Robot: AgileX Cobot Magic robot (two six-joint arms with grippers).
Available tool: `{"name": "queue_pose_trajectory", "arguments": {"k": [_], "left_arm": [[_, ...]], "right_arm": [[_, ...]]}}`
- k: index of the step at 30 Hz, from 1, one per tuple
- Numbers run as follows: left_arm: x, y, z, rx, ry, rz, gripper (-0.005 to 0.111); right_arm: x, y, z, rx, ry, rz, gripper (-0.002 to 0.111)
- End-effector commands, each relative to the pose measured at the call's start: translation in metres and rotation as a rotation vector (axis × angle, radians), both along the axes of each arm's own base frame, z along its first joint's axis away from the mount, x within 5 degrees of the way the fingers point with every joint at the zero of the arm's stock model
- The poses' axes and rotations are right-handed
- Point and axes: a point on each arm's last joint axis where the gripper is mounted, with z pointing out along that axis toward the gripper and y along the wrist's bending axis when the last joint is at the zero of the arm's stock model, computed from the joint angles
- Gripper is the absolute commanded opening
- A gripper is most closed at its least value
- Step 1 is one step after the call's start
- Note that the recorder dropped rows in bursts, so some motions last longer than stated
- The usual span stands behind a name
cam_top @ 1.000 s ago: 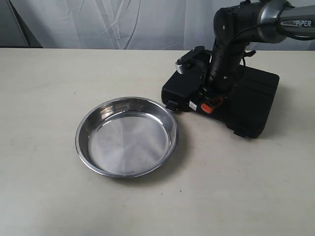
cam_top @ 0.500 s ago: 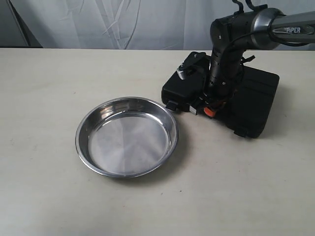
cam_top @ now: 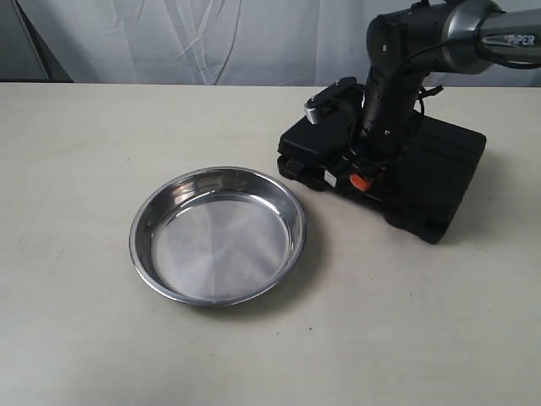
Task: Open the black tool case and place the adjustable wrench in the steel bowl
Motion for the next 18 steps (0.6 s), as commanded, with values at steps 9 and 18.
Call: {"name": "queue_pose_trajectory", "arguments": {"k": [9,18], "left_arm": [[0.0,0.0,0.001,-0.004,-0.004,-0.004,0.0],[0.0,0.0,0.001,-0.004,-0.004,-0.004,0.0]], "right_arm": [[-0.025,-0.008,0.084,0.08,-0.077,-0.068,-0.001],[-0.029,-0.041,0.131,-0.156,-0.319,-0.13,-0.001]]}}
